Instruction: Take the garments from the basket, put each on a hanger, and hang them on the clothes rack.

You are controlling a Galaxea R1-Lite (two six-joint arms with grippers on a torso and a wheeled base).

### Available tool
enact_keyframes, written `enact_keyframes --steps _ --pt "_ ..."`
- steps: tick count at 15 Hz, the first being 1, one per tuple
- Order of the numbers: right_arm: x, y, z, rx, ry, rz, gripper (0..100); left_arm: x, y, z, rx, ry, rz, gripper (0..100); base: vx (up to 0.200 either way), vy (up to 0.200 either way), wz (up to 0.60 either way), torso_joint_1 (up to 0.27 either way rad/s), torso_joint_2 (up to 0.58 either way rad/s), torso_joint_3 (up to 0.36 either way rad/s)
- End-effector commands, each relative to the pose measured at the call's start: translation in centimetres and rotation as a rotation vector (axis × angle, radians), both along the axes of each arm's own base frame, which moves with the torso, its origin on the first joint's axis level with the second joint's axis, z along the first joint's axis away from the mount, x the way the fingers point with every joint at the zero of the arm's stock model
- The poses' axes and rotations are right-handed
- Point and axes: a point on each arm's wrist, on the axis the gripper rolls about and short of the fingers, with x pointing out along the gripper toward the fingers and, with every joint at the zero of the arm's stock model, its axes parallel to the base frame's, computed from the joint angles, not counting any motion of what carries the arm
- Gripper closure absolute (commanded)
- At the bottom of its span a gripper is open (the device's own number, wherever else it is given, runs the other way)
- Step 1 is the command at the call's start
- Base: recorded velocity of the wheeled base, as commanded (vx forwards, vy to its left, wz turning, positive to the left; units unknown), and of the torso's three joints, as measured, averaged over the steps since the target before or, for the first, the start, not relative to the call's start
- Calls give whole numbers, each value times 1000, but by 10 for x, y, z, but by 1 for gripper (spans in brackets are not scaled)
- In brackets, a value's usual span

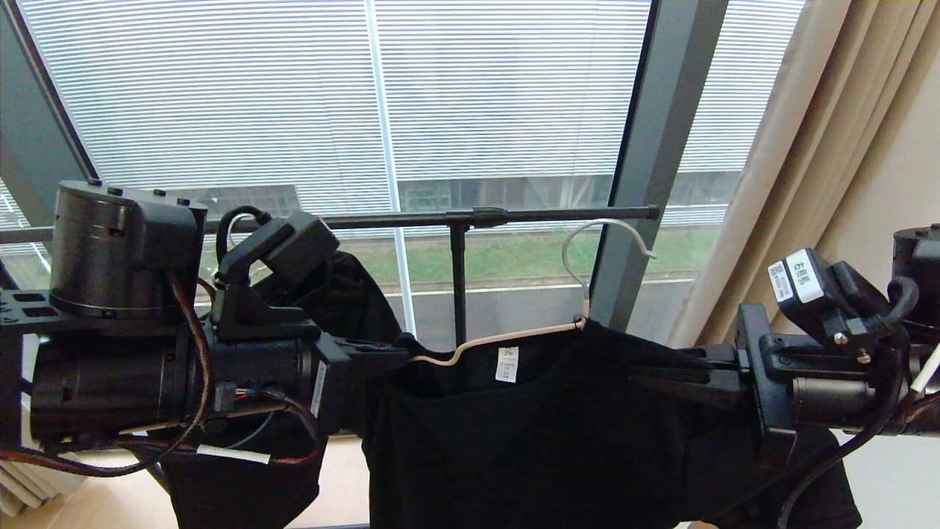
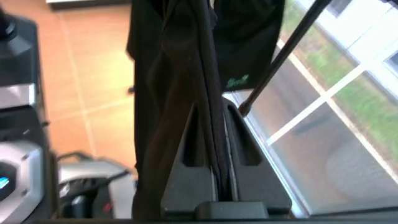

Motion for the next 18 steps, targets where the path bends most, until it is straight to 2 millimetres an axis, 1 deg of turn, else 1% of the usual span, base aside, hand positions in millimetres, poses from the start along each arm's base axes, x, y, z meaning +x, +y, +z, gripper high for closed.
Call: enact_keyframes --steps 1,3,6,7,9,10,11,12,13,14,16,18 --pt "-7 -3 -19 -3 51 -12 100 -6 -13 12 10 -30 -24 100 0 0 0 0 0 0" --pt "-3 -2 -22 -25 47 -57 100 -11 -19 15 12 -36 -50 100 0 0 0 0 0 0" --pt "2 -3 -25 -90 7 -207 100 -9 -19 14 42 -43 -11 100 0 0 0 0 0 0" --pt "1 -4 -22 -88 -12 -218 100 -7 -19 11 59 -40 10 100 0 0 0 0 0 0" --pt "1 -1 -22 -87 -29 -221 100 -8 -23 10 62 -37 -1 100 0 0 0 0 0 0" --pt "-1 5 -22 -94 -31 -211 100 -10 -26 11 62 -39 -17 100 0 0 0 0 0 0" --pt "-1 5 -22 -94 -31 -211 100 -10 -26 11 62 -39 -17 100 0 0 0 0 0 0" --pt "-7 18 -24 -109 -33 -200 100 -14 -35 6 85 -10 -54 100 0 0 0 0 0 0" --pt "-10 24 -26 -108 -19 -179 100 -16 -39 5 102 9 -72 100 0 0 0 0 0 0" --pt "-10 24 -26 -108 -19 -179 100 -16 -39 5 102 9 -72 100 0 0 0 0 0 0" --pt "-11 35 -40 -113 -12 -138 100 -21 -46 14 88 2 -100 100 0 0 0 0 0 0" --pt "-12 42 -49 -84 -41 -111 100 -21 -46 19 85 10 -97 100 0 0 0 0 0 0"
